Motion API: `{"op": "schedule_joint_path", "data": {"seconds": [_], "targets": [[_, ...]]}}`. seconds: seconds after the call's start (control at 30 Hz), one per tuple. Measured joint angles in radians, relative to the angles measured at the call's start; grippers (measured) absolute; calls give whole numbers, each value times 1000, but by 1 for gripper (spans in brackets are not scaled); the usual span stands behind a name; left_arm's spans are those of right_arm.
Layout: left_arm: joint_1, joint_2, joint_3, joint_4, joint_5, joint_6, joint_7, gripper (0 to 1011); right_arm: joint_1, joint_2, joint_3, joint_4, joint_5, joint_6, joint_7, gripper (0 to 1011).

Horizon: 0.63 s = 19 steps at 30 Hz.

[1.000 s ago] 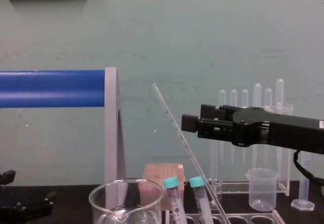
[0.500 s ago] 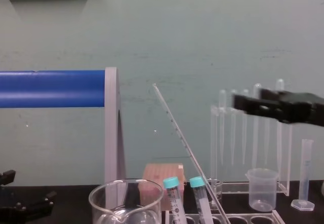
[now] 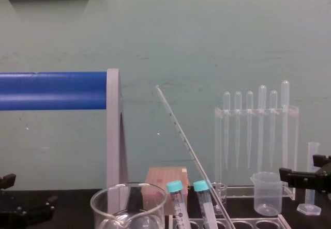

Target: Hold the thermometer with one hand and immerse one end into the beaker, then reinsert it into the test tube rack.

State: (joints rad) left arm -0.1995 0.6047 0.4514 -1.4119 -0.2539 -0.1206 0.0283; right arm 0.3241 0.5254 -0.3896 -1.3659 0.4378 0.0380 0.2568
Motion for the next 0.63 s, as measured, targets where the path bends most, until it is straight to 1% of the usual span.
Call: {"op": "schedule_joint_path", "data": {"seconds": [0.63], "targets": [[0, 0, 0, 0, 0, 0, 0, 1008, -1, 2, 2, -5, 4, 0, -1, 1003]]}}
